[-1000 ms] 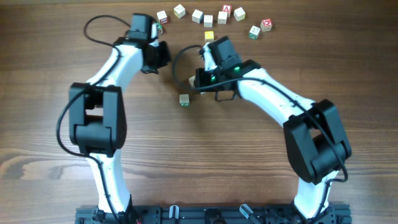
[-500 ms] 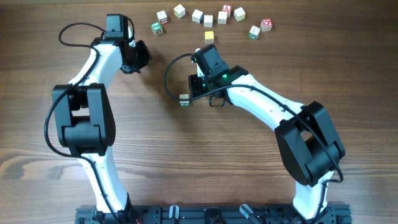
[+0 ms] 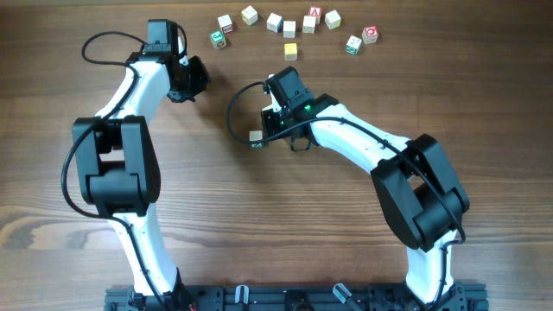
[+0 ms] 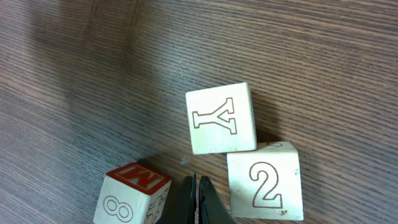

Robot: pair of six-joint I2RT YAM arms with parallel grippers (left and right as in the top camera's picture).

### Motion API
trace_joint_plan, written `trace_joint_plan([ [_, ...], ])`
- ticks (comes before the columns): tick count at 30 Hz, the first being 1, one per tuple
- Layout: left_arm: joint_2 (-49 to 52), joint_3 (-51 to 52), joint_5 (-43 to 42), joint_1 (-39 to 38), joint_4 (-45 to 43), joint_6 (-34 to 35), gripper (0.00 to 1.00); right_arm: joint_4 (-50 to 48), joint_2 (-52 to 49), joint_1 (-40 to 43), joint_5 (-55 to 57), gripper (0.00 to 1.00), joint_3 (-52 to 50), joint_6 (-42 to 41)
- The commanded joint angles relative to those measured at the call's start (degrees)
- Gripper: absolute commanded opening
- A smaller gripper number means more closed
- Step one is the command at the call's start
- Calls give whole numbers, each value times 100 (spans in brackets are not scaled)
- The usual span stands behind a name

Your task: Form a circle

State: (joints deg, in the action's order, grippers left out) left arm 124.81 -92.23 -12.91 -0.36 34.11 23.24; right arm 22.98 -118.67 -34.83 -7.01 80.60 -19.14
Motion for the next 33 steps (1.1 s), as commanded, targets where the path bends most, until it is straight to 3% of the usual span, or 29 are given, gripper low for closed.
trace_joint_plan([
  [1, -66, -83, 33, -11, 0, 57, 4, -57, -116, -46, 116, 5, -46, 46],
  [12, -63, -83, 31, -11, 2, 57, 4, -48, -125, -46, 688, 5, -48, -501],
  [33, -66, -83, 31, -11, 26, 57, 4, -181, -125, -46, 868, 5, -46, -649],
])
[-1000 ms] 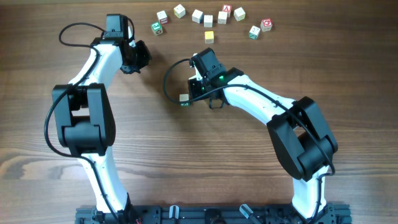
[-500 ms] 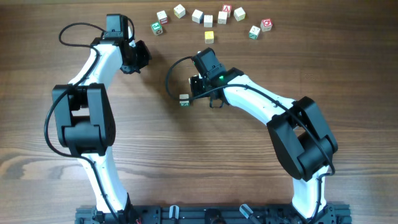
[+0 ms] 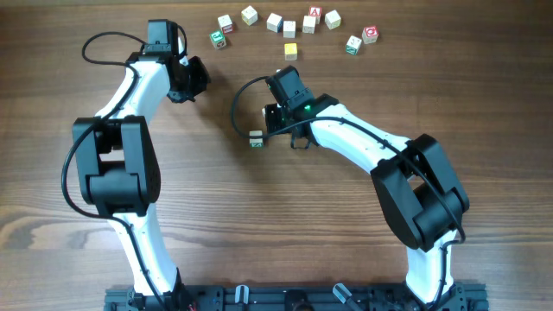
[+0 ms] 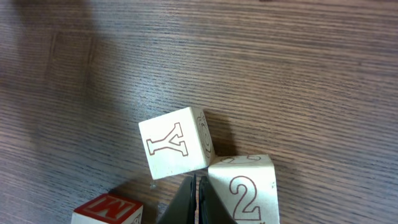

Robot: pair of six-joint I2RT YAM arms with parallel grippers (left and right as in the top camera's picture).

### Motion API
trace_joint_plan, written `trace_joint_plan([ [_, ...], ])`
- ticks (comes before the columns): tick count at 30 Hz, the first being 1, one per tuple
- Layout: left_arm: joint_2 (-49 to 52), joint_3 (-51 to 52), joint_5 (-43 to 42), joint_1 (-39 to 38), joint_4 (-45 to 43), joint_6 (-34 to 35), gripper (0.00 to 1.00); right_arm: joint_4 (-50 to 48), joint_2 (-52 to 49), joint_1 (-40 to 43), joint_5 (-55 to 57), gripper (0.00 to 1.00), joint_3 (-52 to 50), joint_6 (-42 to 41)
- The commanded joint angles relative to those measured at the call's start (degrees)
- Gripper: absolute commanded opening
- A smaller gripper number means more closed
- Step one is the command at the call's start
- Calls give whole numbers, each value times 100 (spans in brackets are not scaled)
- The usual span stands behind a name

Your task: Form a circle

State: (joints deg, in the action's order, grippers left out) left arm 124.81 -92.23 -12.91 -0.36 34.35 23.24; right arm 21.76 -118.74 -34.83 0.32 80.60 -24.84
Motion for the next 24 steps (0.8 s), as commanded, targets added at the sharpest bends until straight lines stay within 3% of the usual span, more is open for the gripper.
trace_joint_plan([
  [1, -63, -83, 31, -11, 0, 59, 4, -79, -116, -46, 107, 5, -44, -79],
  [10, -63, -83, 33, -11, -2, 57, 4, 9, 402, -46, 179, 4, 35, -140],
  [19, -63, -83, 33, -11, -2, 57, 4, 310, 487, 105, 1161, 5, 35, -1113],
  [24, -63, -83, 31, -17, -4, 57, 4, 595, 446, 378, 1180, 5, -11, -1681],
])
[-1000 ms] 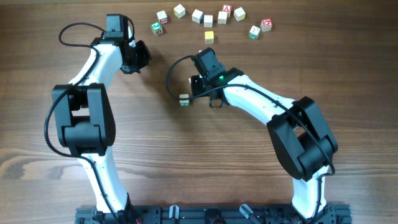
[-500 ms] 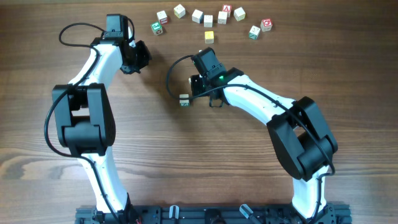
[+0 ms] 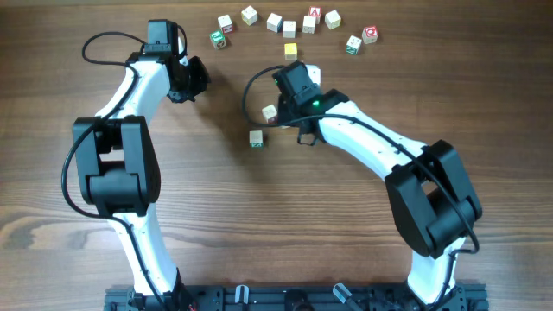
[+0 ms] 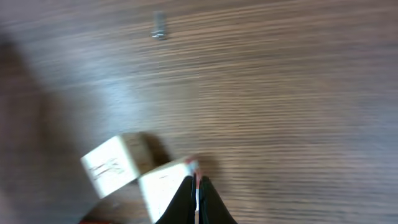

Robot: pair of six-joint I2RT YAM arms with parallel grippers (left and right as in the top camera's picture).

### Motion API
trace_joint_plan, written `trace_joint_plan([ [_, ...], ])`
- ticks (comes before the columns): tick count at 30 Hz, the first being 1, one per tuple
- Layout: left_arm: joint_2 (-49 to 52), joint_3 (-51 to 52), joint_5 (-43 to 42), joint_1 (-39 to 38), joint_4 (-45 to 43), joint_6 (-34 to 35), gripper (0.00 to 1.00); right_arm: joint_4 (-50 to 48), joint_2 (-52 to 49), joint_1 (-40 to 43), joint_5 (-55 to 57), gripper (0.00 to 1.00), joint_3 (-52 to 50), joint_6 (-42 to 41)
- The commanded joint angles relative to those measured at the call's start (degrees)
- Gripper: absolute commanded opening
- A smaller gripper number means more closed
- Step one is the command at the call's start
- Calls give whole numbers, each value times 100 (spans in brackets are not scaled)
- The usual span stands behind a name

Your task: Form a circle

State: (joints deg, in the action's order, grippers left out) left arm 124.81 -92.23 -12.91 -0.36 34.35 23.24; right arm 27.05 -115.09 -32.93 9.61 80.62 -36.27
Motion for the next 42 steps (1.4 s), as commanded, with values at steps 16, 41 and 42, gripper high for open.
trace_joint_plan([
  [16, -63, -83, 31, -17, 0, 57, 4, 107, -450, 291, -348, 5, -50, -684],
  [41, -63, -83, 33, -15, -4, 57, 4, -11, -472, 289, -883, 5, -50, -127],
  [42, -63, -83, 33, -15, -4, 57, 4, -17, -472, 289, -883, 5, -50, -122],
])
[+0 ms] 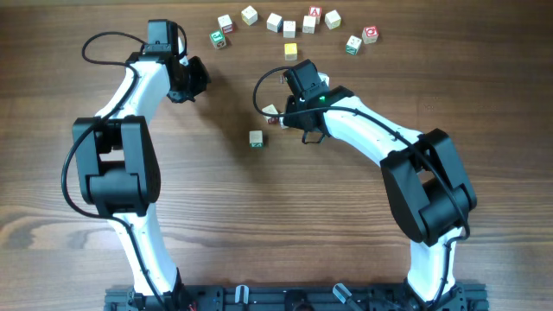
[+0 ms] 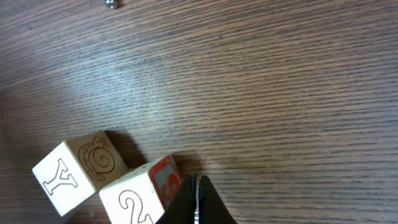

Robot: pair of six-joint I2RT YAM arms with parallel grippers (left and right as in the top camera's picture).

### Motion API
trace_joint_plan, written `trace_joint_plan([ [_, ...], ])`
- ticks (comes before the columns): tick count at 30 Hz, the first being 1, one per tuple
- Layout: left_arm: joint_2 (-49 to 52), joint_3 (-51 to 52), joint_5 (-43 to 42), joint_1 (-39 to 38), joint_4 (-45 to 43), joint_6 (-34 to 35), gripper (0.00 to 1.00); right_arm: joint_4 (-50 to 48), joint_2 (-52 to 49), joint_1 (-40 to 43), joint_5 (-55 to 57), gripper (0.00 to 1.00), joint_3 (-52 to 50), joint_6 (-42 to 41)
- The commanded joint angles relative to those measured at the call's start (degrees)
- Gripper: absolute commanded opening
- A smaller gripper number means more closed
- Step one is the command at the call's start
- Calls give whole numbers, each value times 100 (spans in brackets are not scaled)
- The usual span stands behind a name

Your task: Form a circle

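Observation:
Several lettered wooden blocks form an arc (image 1: 289, 26) along the far edge, with a yellow block (image 1: 290, 51) just below it. My right gripper (image 2: 195, 186) is shut, with nothing between its fingers. Its tips rest against the red side of the "2" block (image 2: 134, 199). The "Y" block (image 2: 74, 174) touches that block on the left. The overhead view shows this pair (image 1: 271, 113) near the table's middle, below the arc. A lone block (image 1: 257, 138) lies further toward me. My left gripper (image 1: 193, 79) hovers at the far left, away from every block.
A small screw or speck (image 2: 112, 4) lies on the wood beyond the pair. The right arm's cable (image 1: 259, 86) loops over the table beside the two blocks. The arc's left end (image 1: 217, 37) is close to my left gripper.
My right wrist has shifted slightly to the right and farther away. The Y and 2 blocks have turned a little and now sit sharp at the lower left of the wrist view, against the shut fingertips.
Three blocks, Y, 2 and a red M one, first sat clustered by my shut right gripper. Then the Y and 2 blocks lay apart from the M block, which stayed where it was. Later the pair was nearer the arc, and it remains there. The left arm never moved.

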State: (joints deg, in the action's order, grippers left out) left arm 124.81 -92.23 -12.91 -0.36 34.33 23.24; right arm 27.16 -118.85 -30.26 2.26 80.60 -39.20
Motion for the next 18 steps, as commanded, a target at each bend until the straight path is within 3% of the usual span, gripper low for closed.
trace_joint_plan([
  [1, -63, -83, 33, -15, -2, 57, 4, -28, -96, 22, -149, 5, -48, 170],
  [18, -63, -83, 33, -15, -2, 57, 4, -13, -96, 22, -234, 5, -48, 214],
])
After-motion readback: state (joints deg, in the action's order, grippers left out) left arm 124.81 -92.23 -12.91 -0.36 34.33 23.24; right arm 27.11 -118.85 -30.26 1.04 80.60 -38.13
